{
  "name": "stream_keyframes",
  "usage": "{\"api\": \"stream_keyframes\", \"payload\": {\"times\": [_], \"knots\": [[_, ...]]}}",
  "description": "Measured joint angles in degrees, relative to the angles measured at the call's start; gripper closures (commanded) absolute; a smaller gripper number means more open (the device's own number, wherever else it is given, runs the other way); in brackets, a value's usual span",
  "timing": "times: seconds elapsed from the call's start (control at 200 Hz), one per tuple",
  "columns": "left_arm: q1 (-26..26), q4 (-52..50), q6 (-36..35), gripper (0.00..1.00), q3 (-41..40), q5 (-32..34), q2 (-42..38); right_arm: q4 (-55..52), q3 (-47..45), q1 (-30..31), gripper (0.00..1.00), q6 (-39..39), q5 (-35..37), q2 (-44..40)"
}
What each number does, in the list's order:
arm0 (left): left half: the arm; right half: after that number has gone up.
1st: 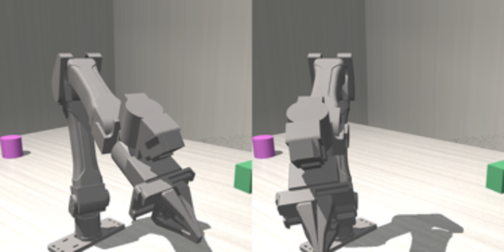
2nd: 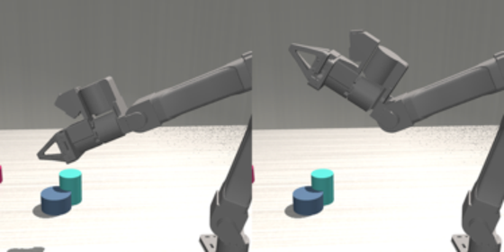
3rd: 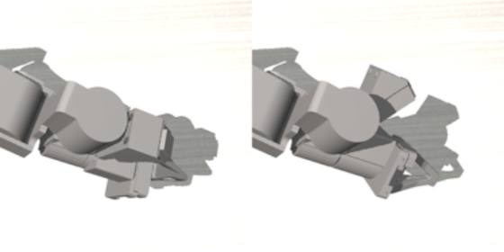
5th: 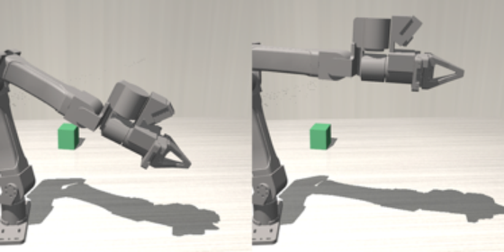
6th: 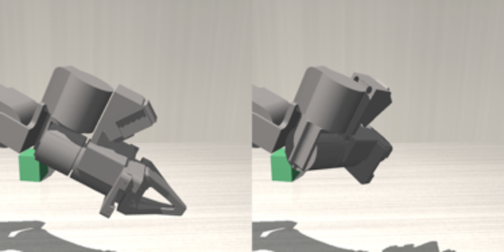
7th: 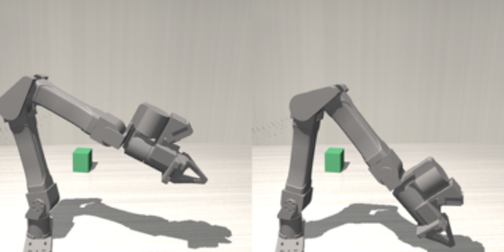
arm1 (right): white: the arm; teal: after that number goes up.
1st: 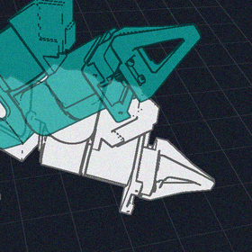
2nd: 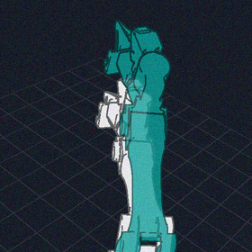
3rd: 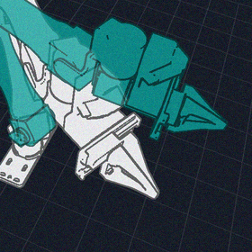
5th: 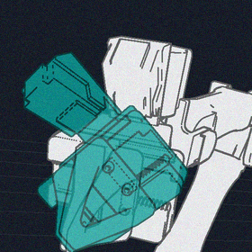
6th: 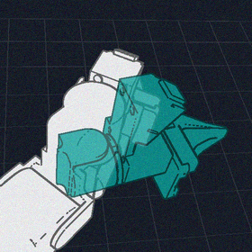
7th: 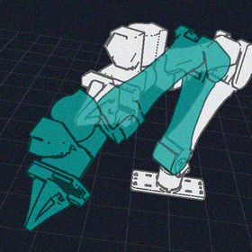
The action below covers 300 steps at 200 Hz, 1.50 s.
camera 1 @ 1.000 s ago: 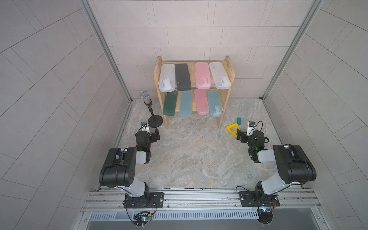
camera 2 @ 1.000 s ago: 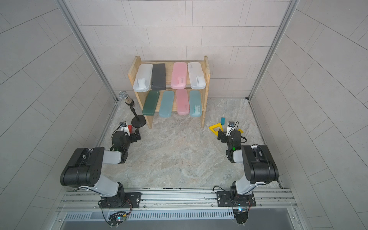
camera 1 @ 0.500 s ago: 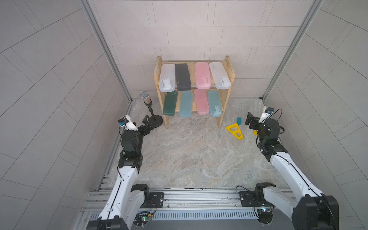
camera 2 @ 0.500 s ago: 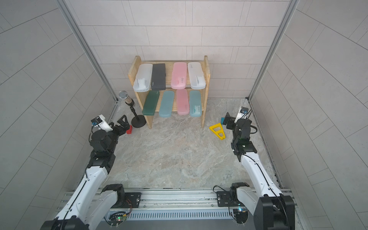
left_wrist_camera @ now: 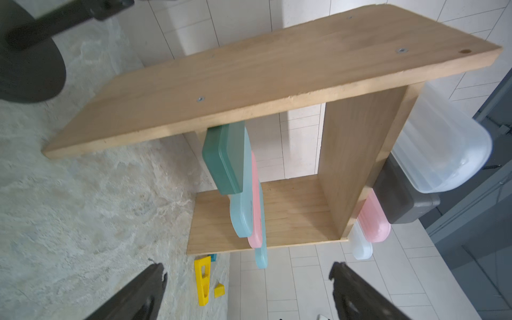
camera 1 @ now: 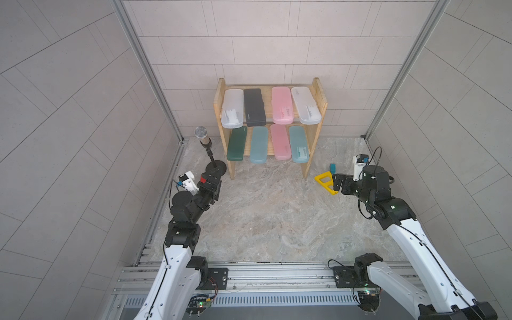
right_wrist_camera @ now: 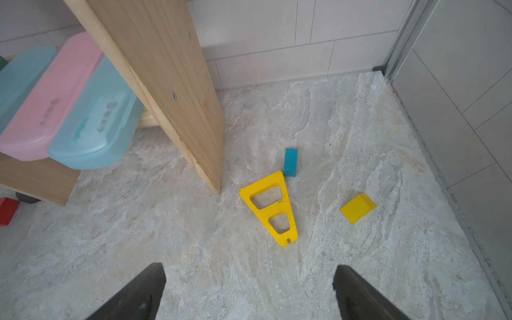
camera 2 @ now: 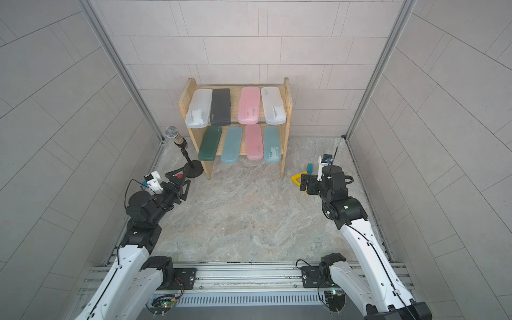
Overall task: Remove the pencil cases from the shelf
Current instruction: Pick up the pencil case from the shelf.
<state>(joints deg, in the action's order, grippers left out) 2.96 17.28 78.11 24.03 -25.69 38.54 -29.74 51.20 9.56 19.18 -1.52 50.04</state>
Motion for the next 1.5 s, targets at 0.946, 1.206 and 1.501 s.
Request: {"api": "stream_keyframes", "payload": {"times": [0.946, 1.206, 1.501], "knots": [[4.96, 13.40, -0.39, 0.07, 15.26, 3.48, 35.15, -0.24, 0.22, 0.94, 0.00, 1.53, -1.81, 8.39], [4.96, 12.61, -1.38, 0.24, 16.70, 4.83, 37.66, 0.83, 0.22, 0.94, 0.00, 1.66, -2.19, 8.74], [4.96, 13.57, -1.14, 0.32, 18.32, 5.55, 40.48, 1.20, 0.22, 0.94, 0.00, 1.60, -2.27, 8.83]]}}
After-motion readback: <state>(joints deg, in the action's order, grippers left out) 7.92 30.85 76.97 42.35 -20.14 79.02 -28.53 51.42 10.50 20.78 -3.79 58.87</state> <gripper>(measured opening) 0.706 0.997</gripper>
